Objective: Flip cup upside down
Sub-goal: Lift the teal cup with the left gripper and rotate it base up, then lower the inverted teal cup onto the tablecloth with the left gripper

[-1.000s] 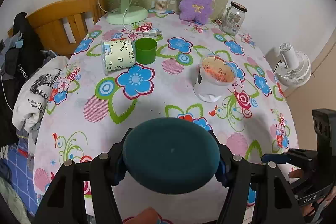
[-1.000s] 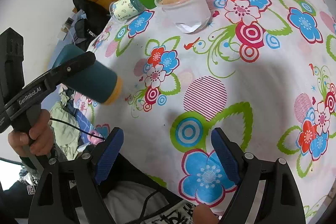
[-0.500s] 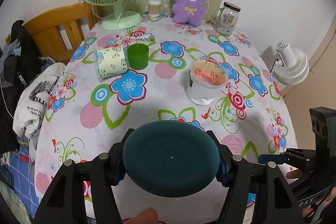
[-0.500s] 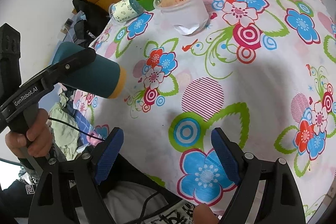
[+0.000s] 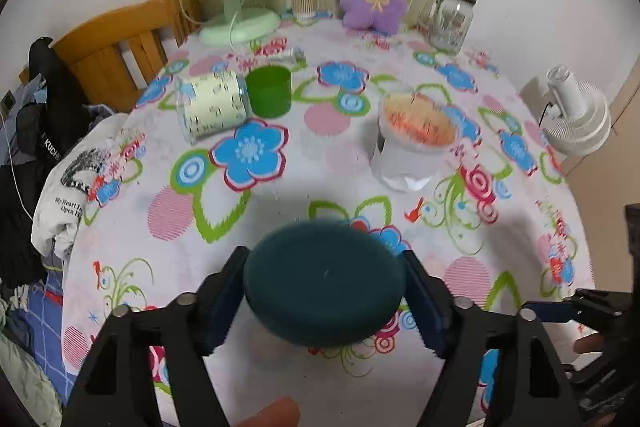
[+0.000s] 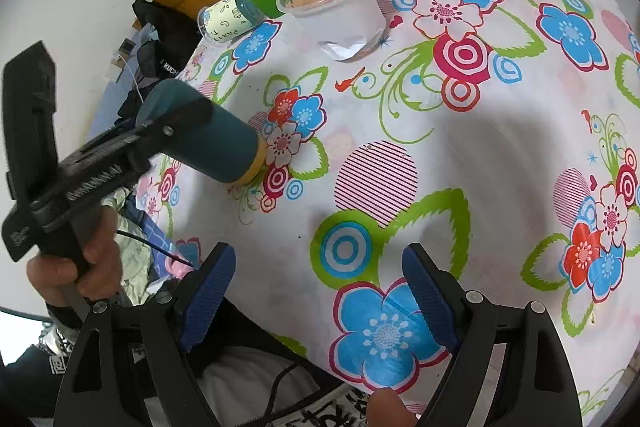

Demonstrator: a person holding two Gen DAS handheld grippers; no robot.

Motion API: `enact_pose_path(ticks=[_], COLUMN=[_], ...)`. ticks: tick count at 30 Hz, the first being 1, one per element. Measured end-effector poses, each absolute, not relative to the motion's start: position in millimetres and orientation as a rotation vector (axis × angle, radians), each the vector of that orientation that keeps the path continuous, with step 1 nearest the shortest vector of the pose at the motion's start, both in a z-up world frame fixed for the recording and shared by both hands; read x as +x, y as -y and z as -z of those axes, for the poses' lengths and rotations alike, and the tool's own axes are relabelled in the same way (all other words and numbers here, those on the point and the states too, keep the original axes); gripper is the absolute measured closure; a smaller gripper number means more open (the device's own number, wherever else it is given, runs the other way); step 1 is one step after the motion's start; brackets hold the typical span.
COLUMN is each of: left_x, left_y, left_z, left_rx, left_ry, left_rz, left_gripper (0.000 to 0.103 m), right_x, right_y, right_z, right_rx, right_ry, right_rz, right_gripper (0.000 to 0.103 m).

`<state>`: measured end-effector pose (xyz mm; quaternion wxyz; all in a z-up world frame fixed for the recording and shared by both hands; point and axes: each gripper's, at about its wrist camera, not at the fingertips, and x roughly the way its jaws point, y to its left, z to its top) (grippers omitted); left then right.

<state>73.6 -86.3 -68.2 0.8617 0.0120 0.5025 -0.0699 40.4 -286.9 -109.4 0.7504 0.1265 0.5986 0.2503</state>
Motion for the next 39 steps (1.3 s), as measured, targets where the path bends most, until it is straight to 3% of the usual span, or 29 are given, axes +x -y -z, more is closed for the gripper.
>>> enact_pose_path(ticks=[8, 21, 25, 39], left_x=[70, 67, 62, 53], left_y=[90, 89, 88, 82], left_z=[66, 63, 60, 47], left_rx=[0.026, 0.034, 0.034, 0.025], left_ry=[-1.040, -1.035, -1.022, -0.984], left_rz=[0.168, 0.168, 0.170, 0.182], left_gripper=[0.016, 0.016, 0.014, 0.010], right_x=[39, 38, 37, 39], right_y=[288, 280, 276, 264], right_z=[110, 105, 101, 80], right_rx=[0.277, 0.255, 0.231, 0.147], right_ry=[-1.310, -1.293, -1.264, -1.130], right_rz=[-0.542, -0.540, -0.522, -0.454], right_gripper=[0.016, 0.015, 0.007, 0.006])
